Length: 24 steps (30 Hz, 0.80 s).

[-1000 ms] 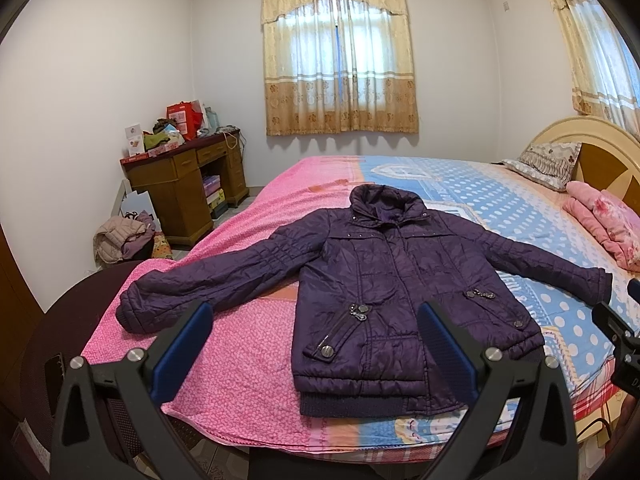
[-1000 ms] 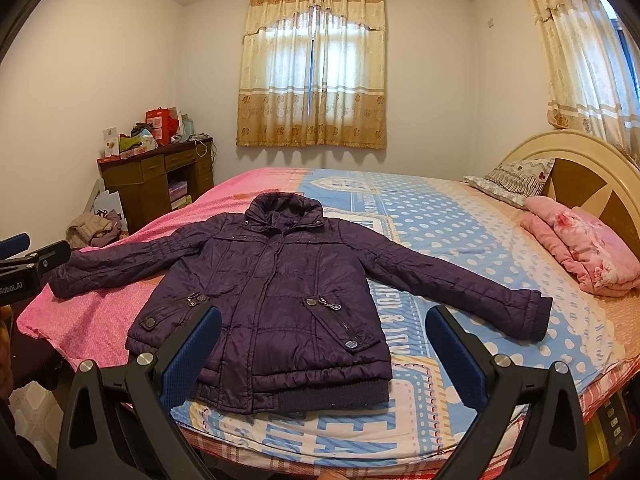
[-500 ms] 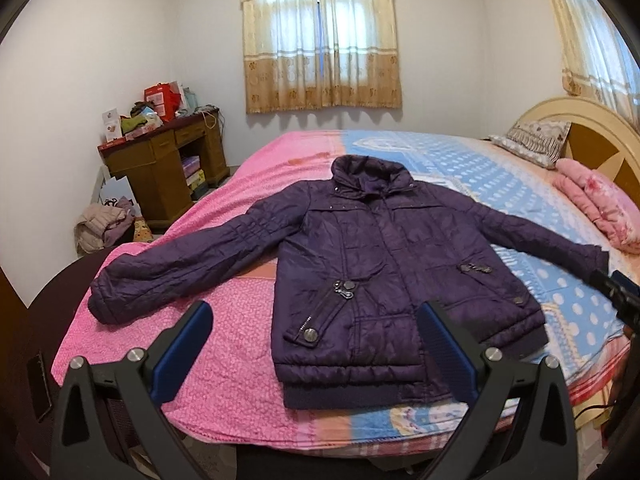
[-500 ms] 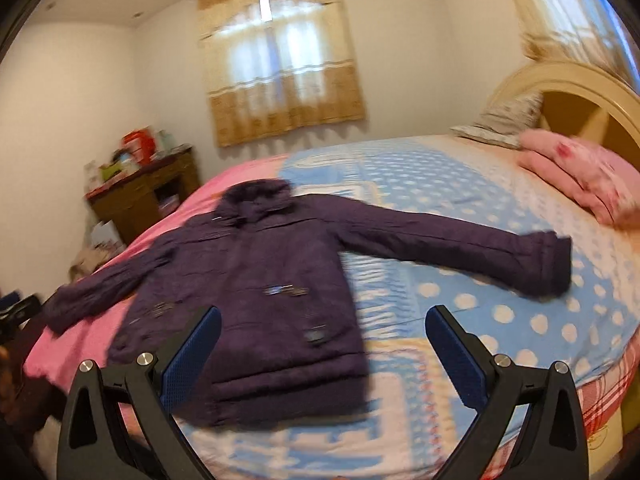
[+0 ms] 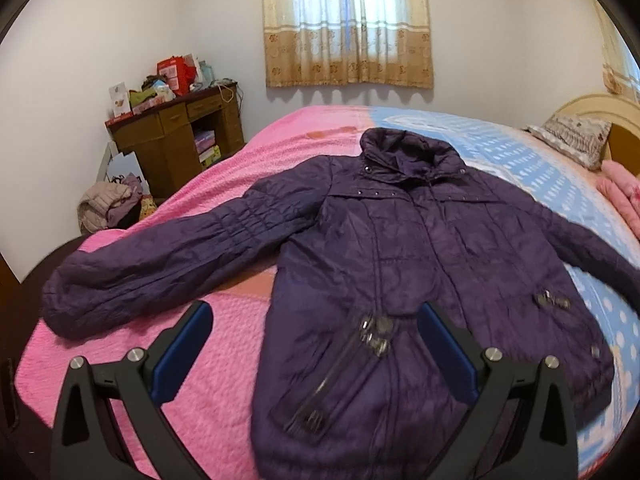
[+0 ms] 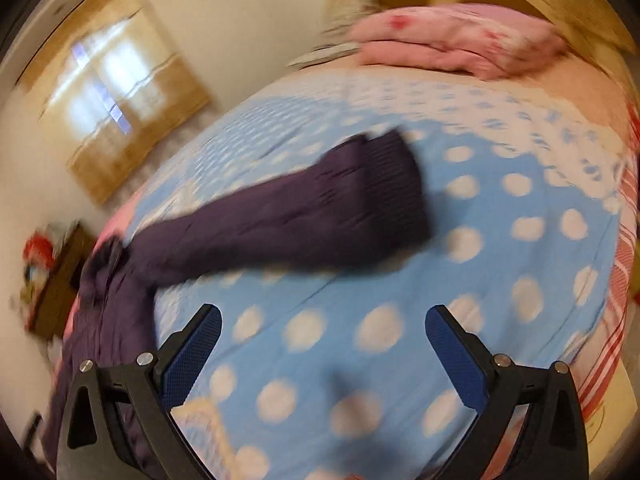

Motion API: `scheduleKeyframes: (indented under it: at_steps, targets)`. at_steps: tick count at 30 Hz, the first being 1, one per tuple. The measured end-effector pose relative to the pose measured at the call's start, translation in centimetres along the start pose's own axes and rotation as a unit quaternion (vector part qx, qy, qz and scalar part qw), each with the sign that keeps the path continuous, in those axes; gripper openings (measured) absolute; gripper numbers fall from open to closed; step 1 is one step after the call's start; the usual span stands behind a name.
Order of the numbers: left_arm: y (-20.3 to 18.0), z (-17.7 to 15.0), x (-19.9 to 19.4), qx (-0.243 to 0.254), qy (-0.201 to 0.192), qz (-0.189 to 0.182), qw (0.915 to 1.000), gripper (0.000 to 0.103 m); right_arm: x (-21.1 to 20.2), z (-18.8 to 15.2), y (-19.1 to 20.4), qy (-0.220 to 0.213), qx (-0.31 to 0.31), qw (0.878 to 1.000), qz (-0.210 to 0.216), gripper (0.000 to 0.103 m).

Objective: Fold large clothes
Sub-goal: 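Grasp the purple jacket's sleeve cuff with the right gripper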

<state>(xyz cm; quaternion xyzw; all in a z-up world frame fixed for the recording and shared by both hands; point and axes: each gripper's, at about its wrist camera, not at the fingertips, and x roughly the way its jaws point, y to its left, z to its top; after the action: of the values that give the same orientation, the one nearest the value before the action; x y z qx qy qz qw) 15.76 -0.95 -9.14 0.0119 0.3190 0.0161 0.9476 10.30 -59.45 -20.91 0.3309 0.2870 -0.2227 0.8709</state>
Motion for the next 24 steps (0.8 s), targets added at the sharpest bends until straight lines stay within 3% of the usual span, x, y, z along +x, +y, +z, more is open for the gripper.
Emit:
scheduleKeyframes:
  at_steps: [7, 11, 13, 14, 16, 20, 24]
  targets:
    - [-1.0, 1.4, 3.2, 0.004, 0.002, 0.013, 0.9999, 0.103, 4.0, 4.5, -3.9, 0.010, 0.073, 0.997, -0.009, 0.102]
    - [-0.4, 2.0, 5.1, -0.016, 0.009, 0.025, 0.9995, 0.103, 6.7, 6.8, -4.6, 0.023, 0.098, 0.995, 0.020, 0.099]
    - [-0.2, 2.1, 6.3, -0.022, 0.019, 0.029, 0.9991, 0.103, 7.8, 6.9, -4.3, 0.046, 0.095, 0.993, 0.050, 0.064]
    - [-0.3, 2.2, 6.8, -0.023, 0.023, 0.032, 0.9990, 0.103, 8.9, 6.8, -4.2, 0.071, 0.096, 0.990, 0.069, 0.059]
    - [-0.4, 2.1, 7.8, -0.023, 0.036, 0.036, 0.9985, 0.103, 9.1, 6.8, -4.1, 0.072, 0.096, 0.990, 0.075, 0.042]
    - [-0.1, 1.7, 9.2, -0.036, 0.059, 0.031, 0.9971, 0.103, 7.9, 7.4, -3.6, 0.062, 0.079, 0.992, 0.078, 0.037]
    - [0.3, 1.7, 9.0, -0.046, 0.056, 0.020, 0.9971, 0.103, 5.4, 9.6, -1.3, 0.025, 0.042, 0.996, 0.076, 0.035]
